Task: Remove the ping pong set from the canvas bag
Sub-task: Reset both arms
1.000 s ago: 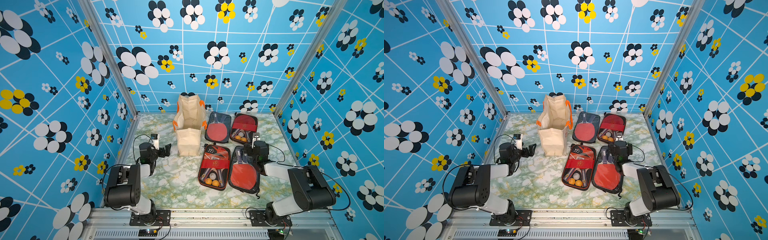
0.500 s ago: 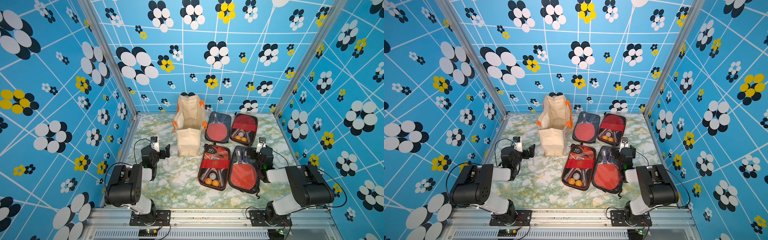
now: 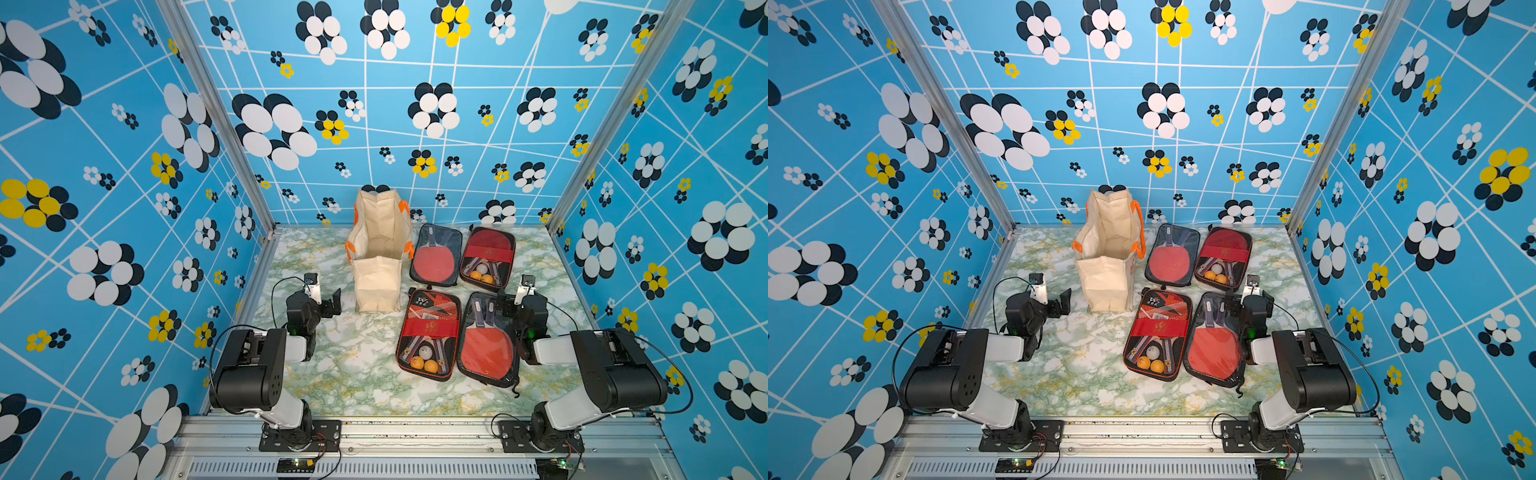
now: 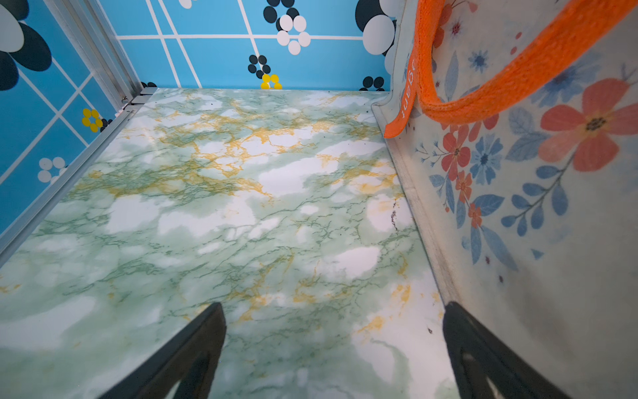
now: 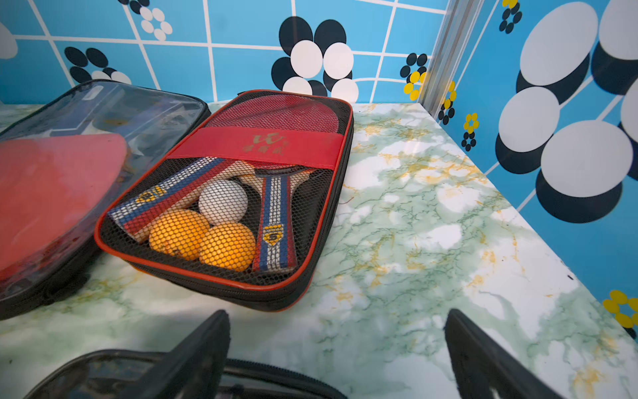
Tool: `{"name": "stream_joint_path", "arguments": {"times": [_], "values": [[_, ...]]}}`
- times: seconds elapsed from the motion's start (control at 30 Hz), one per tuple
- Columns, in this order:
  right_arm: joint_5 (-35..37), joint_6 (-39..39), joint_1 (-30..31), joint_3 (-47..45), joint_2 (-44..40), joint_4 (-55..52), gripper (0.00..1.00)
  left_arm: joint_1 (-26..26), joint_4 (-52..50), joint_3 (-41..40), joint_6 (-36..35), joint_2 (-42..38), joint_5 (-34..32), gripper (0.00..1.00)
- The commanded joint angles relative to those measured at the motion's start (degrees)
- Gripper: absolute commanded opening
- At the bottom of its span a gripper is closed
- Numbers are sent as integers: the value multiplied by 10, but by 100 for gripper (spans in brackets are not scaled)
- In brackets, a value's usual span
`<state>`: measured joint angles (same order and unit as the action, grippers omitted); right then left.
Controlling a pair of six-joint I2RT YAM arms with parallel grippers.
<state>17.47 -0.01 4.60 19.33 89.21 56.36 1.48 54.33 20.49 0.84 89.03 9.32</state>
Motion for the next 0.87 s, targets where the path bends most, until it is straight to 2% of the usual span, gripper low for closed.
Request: {"name": "stream_joint_path", "arguments": {"times": [0.0,0.83], "values": [[11,9,-3,10,5,8,99,-2,0,11,-8,2,-10,99],[11,9,-4,10,5,8,99,-6,-1,11,-13,2,-9,99]]}}
